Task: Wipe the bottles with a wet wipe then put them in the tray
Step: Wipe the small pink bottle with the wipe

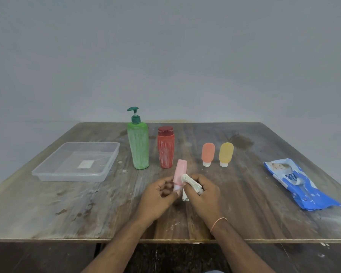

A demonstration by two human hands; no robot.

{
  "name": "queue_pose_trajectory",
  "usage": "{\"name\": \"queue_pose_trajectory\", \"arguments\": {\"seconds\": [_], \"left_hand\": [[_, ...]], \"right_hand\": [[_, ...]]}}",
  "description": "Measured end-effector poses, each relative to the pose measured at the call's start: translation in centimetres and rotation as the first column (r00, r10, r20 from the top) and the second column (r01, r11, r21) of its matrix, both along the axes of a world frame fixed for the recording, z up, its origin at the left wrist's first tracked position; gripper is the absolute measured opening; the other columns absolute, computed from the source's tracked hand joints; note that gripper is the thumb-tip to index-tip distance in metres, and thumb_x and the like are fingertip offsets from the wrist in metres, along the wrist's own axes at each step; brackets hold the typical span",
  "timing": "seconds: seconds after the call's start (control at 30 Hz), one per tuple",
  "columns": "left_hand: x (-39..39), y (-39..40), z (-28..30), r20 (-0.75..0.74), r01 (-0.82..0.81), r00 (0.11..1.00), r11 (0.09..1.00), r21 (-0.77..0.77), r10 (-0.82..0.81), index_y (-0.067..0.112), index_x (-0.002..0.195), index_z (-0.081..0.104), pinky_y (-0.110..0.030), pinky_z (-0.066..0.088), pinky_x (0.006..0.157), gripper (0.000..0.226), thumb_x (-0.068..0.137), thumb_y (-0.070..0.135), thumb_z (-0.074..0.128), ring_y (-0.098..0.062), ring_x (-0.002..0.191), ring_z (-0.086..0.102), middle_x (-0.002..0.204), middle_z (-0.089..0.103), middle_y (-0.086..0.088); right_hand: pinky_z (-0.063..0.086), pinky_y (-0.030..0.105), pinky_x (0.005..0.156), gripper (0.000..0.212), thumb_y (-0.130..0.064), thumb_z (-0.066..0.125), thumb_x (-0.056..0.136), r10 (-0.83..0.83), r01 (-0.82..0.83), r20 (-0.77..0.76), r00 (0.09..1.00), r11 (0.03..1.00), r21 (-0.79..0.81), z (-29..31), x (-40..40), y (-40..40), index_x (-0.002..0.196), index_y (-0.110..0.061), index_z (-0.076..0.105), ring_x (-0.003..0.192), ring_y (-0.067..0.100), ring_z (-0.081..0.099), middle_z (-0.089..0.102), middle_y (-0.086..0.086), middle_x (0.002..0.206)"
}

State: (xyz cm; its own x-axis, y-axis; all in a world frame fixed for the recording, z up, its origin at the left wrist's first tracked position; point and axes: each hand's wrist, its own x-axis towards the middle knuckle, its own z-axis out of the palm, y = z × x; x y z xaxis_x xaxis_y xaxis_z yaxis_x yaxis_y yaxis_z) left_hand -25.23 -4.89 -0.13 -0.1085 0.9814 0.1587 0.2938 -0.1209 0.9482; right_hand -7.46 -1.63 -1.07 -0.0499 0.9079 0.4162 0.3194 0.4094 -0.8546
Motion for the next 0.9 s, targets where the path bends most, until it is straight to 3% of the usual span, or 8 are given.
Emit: {"name": "queue_pose_trajectory", "arguments": {"seconds": [0.1, 0.2, 0.33, 0.43, 0.57, 0.67, 0.73, 0.9], "left_hand": [[-0.04, 0.19, -0.1, -0.013, 0.015, 1.0, 1.0, -0.009, -0.015, 0.038, 0.129, 0.068, -0.024, 0.063, 0.083, 0.041, 0.093, 0.021, 0.081, -0.007, 0.093, 0.075, 0.103, 0.078, 0.014], [-0.13, 0.01, -0.03, 0.032, 0.031, 0.999, 1.0, 0.002, -0.031, 0.046, 0.118, 0.065, -0.016, 0.058, 0.08, 0.043, 0.096, 0.011, 0.076, -0.002, 0.094, 0.075, 0.102, 0.078, 0.023], [-0.29, 0.0, -0.11, 0.042, 0.015, 0.999, 1.0, 0.014, -0.015, 0.05, 0.118, 0.061, -0.017, 0.059, 0.079, 0.046, 0.097, 0.013, 0.076, -0.002, 0.092, 0.074, 0.101, 0.078, 0.019], [-0.09, 0.0, -0.19, 0.005, 0.035, 0.999, 0.999, 0.002, -0.035, 0.045, 0.128, 0.061, -0.018, 0.059, 0.079, 0.046, 0.097, 0.016, 0.076, -0.003, 0.09, 0.074, 0.102, 0.076, 0.012], [-0.24, -0.04, -0.1, 0.061, 0.025, 0.998, 1.0, 0.012, -0.026, 0.044, 0.123, 0.064, -0.015, 0.058, 0.078, 0.043, 0.098, 0.011, 0.075, -0.001, 0.092, 0.074, 0.103, 0.077, 0.013], [-0.41, 0.13, -0.33, 0.029, 0.024, 0.999, 1.0, -0.005, -0.024, 0.041, 0.131, 0.063, -0.02, 0.061, 0.079, 0.046, 0.096, 0.014, 0.077, -0.005, 0.091, 0.074, 0.104, 0.076, 0.01], [-0.35, 0.29, -0.57, -0.025, 0.035, 0.999, 0.999, -0.02, -0.035, 0.037, 0.138, 0.062, -0.027, 0.064, 0.082, 0.052, 0.093, 0.017, 0.081, -0.009, 0.088, 0.074, 0.102, 0.074, 0.01], [-0.38, 0.27, -0.57, 0.074, 0.032, 0.997, 0.999, 0.005, -0.032, 0.032, 0.135, 0.064, -0.027, 0.063, 0.085, 0.052, 0.092, 0.011, 0.081, -0.01, 0.092, 0.076, 0.104, 0.078, 0.009]], "right_hand": [[0.054, 0.02, 0.07, 0.013, -0.033, 0.077, 0.091, -0.039, 0.036, 0.068, 0.997, 0.998, 0.054, -0.31, 0.08, 0.23, 0.104, -0.035, 0.078, 0.087, 0.005, 0.071, 0.076, -0.02, 0.095], [0.051, 0.015, 0.07, 0.015, -0.029, 0.083, 0.087, -0.01, -0.016, 0.162, 0.987, 0.987, 0.158, -0.29, -0.11, -0.19, 0.099, -0.036, 0.077, 0.089, 0.004, 0.069, 0.073, -0.024, 0.093], [0.055, 0.028, 0.065, 0.01, -0.04, 0.081, 0.088, -0.12, 0.087, 0.224, 0.967, 0.984, 0.152, -0.46, 0.05, 0.0, 0.092, -0.035, 0.074, 0.082, 0.006, 0.067, 0.072, -0.019, 0.088], [0.058, 0.035, 0.068, 0.006, -0.035, 0.079, 0.091, -0.168, 0.138, 0.184, 0.968, 0.976, 0.165, -0.43, 0.13, 0.36, 0.096, -0.036, 0.075, 0.083, 0.006, 0.067, 0.072, -0.018, 0.09], [0.05, 0.016, 0.065, 0.006, -0.037, 0.078, 0.091, -0.038, -0.017, 0.246, 0.969, 0.975, 0.221, -0.33, 0.05, -0.37, 0.095, -0.039, 0.073, 0.081, 0.003, 0.066, 0.068, -0.025, 0.087], [0.054, 0.033, 0.06, 0.014, -0.046, 0.075, 0.089, -0.135, 0.095, 0.221, 0.966, 0.979, 0.181, -0.43, 0.01, -0.12, 0.086, -0.033, 0.074, 0.074, 0.007, 0.065, 0.069, -0.017, 0.078], [0.056, 0.039, 0.061, 0.005, -0.038, 0.077, 0.091, -0.206, 0.182, 0.158, 0.966, 0.971, 0.155, -0.62, 0.08, 0.32, 0.087, -0.034, 0.075, 0.074, 0.006, 0.065, 0.069, -0.017, 0.079], [0.055, 0.029, 0.064, 0.006, -0.036, 0.081, 0.089, -0.057, 0.005, 0.227, 0.972, 0.975, 0.224, -0.46, -0.03, -0.37, 0.093, -0.034, 0.077, 0.08, 0.007, 0.069, 0.072, -0.017, 0.088]]}}
